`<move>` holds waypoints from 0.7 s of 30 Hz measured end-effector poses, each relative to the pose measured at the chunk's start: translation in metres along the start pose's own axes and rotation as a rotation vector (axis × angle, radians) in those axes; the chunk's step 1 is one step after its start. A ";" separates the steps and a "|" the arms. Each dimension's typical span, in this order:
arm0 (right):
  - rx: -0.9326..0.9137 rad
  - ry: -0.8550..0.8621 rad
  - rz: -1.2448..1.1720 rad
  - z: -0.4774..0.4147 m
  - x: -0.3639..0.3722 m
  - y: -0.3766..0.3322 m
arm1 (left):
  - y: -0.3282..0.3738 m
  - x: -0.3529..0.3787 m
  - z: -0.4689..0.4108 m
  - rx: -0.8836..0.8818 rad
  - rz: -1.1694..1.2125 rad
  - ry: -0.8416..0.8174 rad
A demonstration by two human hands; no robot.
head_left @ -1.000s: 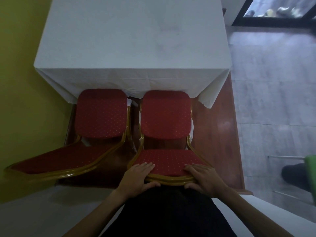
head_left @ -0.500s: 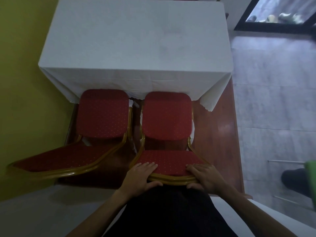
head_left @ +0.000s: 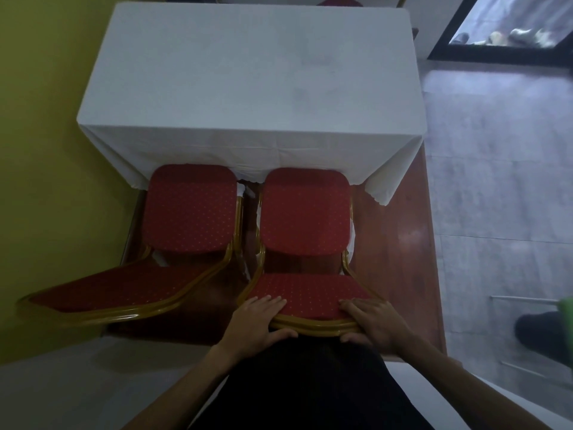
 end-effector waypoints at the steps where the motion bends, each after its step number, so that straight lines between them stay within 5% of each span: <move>1: -0.001 -0.009 -0.001 0.000 -0.001 0.001 | 0.000 0.001 0.000 -0.004 -0.001 -0.002; 21: 0.070 0.029 -0.034 0.008 -0.005 -0.010 | -0.002 0.010 0.004 -0.021 -0.027 -0.077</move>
Point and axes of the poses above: each hand's wrist, its own z-axis away from the middle knuckle, its own x-axis out of the palm, y = z × x, the point moved 6 cm from there along -z, towards the middle knuckle, and after that the axes turned 6 degrees about -z, right-handed, at the moved point
